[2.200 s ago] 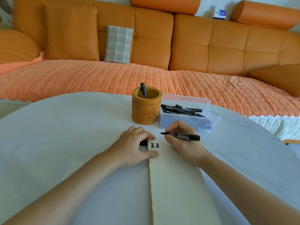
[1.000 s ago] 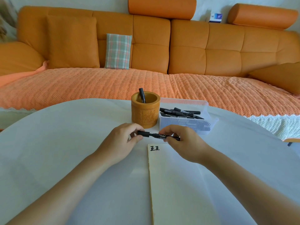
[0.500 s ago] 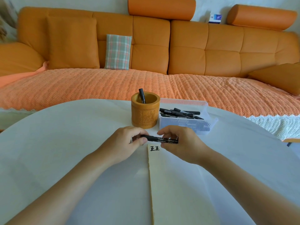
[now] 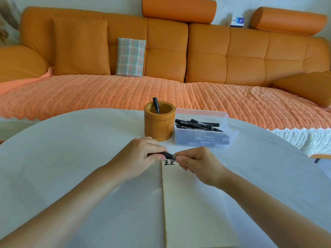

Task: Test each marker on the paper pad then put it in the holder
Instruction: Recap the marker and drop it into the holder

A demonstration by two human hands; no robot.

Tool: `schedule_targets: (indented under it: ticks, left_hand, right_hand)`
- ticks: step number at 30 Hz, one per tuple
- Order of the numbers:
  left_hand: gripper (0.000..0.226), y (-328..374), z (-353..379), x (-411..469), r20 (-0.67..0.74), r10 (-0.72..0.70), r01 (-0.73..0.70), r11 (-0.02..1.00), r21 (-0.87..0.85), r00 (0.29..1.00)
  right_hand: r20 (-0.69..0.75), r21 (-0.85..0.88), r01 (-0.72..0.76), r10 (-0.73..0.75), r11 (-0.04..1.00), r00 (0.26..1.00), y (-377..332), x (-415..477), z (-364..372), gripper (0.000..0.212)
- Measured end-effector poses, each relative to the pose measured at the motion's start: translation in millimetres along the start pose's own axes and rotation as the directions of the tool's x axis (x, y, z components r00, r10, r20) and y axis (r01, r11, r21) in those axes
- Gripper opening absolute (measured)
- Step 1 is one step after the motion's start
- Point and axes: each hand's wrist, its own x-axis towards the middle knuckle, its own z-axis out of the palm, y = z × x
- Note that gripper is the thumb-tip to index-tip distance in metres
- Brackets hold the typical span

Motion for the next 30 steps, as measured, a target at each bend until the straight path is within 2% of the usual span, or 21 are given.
schedule_targets:
  ticks: [2, 4, 7, 9, 12, 14, 16, 18, 20, 23, 25, 28, 30]
  left_hand:
    - [0.015, 1.5, 0.9, 0.1, 0.015, 0.041, -0.042, 0.998, 0.046, 0.999]
    - [0.013, 1.8, 2.3, 1.3, 0.014, 0.019, -0.019, 0.999, 0.048, 1.0]
    - [0.01, 4.2, 4.5, 4.7, -0.032, -0.099, 0.095, 0.99, -0.109, 0.995]
    - [0.011, 6.7, 5.9, 9.2, -0.091, -0.171, 0.145, 0.96, -0.241, 0.981]
    - [0.014, 12.8, 8.6, 15.0, -0.158, -0.23, 0.156, 0.912, -0.381, 0.96]
    - [0.026, 12.7, 6.7, 20.0, -0.192, -0.242, 0.145, 0.898, -0.415, 0.951]
    - [0.04, 5.4, 0.7, 25.2, -0.254, -0.244, 0.143, 0.922, -0.359, 0.936]
    - [0.045, -5.7, -9.3, 28.7, -0.372, -0.158, 0.121, 0.985, -0.122, 0.914]
    - [0.052, -14.1, -18.9, 30.2, -0.388, -0.081, 0.126, 0.988, 0.093, 0.918]
    - [0.064, -21.4, -25.0, 30.7, -0.254, -0.168, 0.205, 0.971, 0.127, 0.953]
    - [0.066, -28.6, -23.0, 30.2, -0.17, -0.17, 0.197, 0.967, 0.16, 0.971]
    - [0.065, -34.5, -20.2, 27.6, -0.133, -0.175, 0.194, 0.97, 0.144, 0.975]
    - [0.065, -35.5, -20.6, 27.5, -0.147, -0.175, 0.198, 0.968, 0.155, 0.973]
  right_hand:
    - [0.037, 0.058, -0.089, 0.087, 0.994, 0.995, -1.0, -2.0, 0.2, 0.034]
    - [0.008, -0.027, -0.093, 0.093, 0.995, 0.996, -2.8, -0.9, 0.7, 0.031]
    - [-0.066, -0.227, -0.025, 0.01, 0.974, 0.998, -10.1, 3.1, -2.8, 0.019]
    - [-0.119, -0.286, -0.002, -0.033, 0.958, 0.992, -15.6, 4.3, -7.5, 0.013]
    - [-0.144, -0.233, 0.047, -0.082, 0.971, 0.986, -21.1, 5.3, -11.3, 0.023]
    - [-0.147, -0.154, 0.03, -0.053, 0.988, 0.988, -27.6, 7.2, -11.8, 0.022]
    - [-0.21, -0.14, 0.008, -0.037, 0.99, 0.977, -34.7, 14.2, -14.9, 0.021]
    - [-0.325, -0.129, 0.031, -0.071, 0.991, 0.943, -45.6, 27.4, -22.9, 0.017]
    - [-0.438, -0.107, 0.06, -0.101, 0.992, 0.893, -58.4, 47.2, -34.4, 0.005]
    - [-0.563, -0.138, 0.112, -0.171, 0.984, 0.809, -81.2, 81.9, -50.3, 0.012]
    - [-0.576, -0.188, 0.122, -0.21, 0.975, 0.79, -93.2, 103.1, -52.4, 0.011]
    - [-0.54, -0.296, 0.061, -0.219, 0.953, 0.813, -94.5, 128.9, -43.4, 0.017]
    - [-0.471, -0.383, -0.005, -0.19, 0.924, 0.861, -89.1, 139.7, -34.9, 0.025]
